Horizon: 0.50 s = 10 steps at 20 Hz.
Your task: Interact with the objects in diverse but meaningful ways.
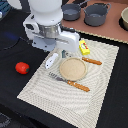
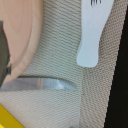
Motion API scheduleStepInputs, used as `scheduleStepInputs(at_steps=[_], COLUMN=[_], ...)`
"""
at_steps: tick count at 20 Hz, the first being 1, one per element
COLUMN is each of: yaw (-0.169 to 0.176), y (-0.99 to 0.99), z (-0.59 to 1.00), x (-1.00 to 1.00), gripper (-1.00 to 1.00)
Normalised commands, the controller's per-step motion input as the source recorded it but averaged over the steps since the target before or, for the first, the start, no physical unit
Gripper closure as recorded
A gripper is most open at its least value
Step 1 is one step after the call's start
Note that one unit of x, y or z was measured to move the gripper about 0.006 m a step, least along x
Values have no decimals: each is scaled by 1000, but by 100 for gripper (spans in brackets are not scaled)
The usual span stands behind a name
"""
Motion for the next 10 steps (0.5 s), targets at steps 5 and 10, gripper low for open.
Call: scheduleStepInputs(at_steps=[5, 10], yaw=[-36, -38], y=[73, 46], z=[-412, -449], x=[-320, -370], gripper=[-100, -100])
